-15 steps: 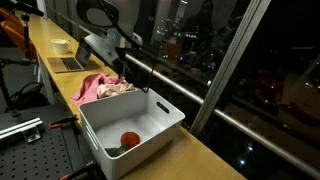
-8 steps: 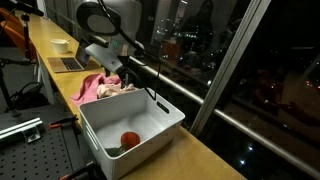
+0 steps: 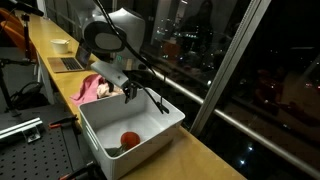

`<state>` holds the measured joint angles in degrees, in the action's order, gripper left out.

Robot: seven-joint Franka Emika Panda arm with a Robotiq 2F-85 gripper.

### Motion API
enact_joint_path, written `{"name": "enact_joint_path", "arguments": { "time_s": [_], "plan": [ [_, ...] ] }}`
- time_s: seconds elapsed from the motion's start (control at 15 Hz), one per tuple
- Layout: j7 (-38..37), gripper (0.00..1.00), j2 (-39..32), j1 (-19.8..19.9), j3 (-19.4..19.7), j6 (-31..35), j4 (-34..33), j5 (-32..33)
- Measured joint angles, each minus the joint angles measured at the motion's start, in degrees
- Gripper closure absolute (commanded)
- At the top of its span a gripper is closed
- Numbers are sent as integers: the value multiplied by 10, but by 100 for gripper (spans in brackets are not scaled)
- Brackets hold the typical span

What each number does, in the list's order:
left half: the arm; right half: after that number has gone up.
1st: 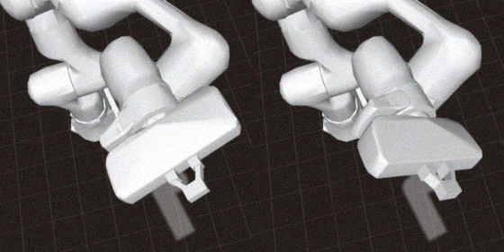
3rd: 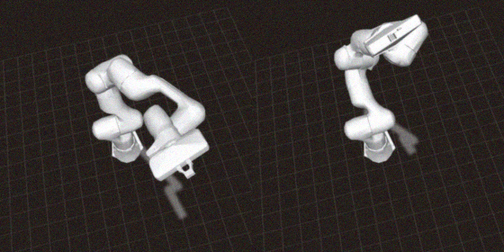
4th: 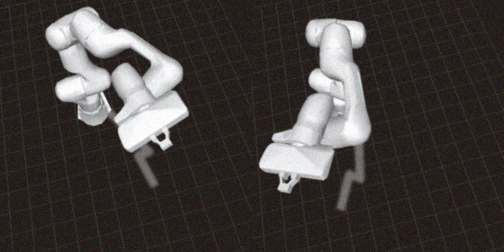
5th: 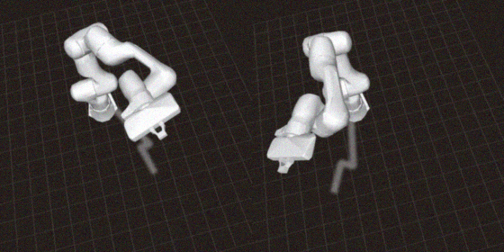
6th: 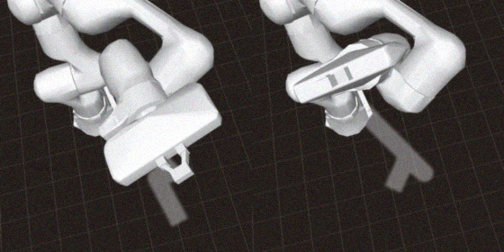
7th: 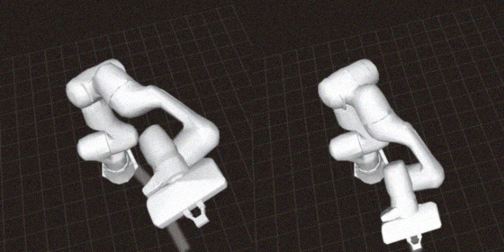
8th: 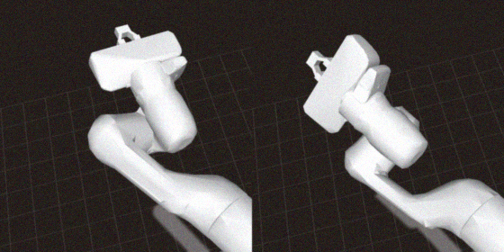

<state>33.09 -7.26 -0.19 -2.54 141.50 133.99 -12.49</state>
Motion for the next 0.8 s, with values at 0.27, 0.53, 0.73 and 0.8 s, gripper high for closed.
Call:
{"name": "enact_joint_path", "arguments": {
  "time_s": [0.27, 0.53, 0.73, 0.8],
  "plan": [
    [0, 0, -3, 20, 7, 2, -2, 9],
    [0, 0, -6, 34, 16, 3, -3, 34],
    [-4, 0, -13, 40, 28, 12, -2, 73],
    [-7, 0, -17, 42, 31, 18, -2, 86]
  ]
}}
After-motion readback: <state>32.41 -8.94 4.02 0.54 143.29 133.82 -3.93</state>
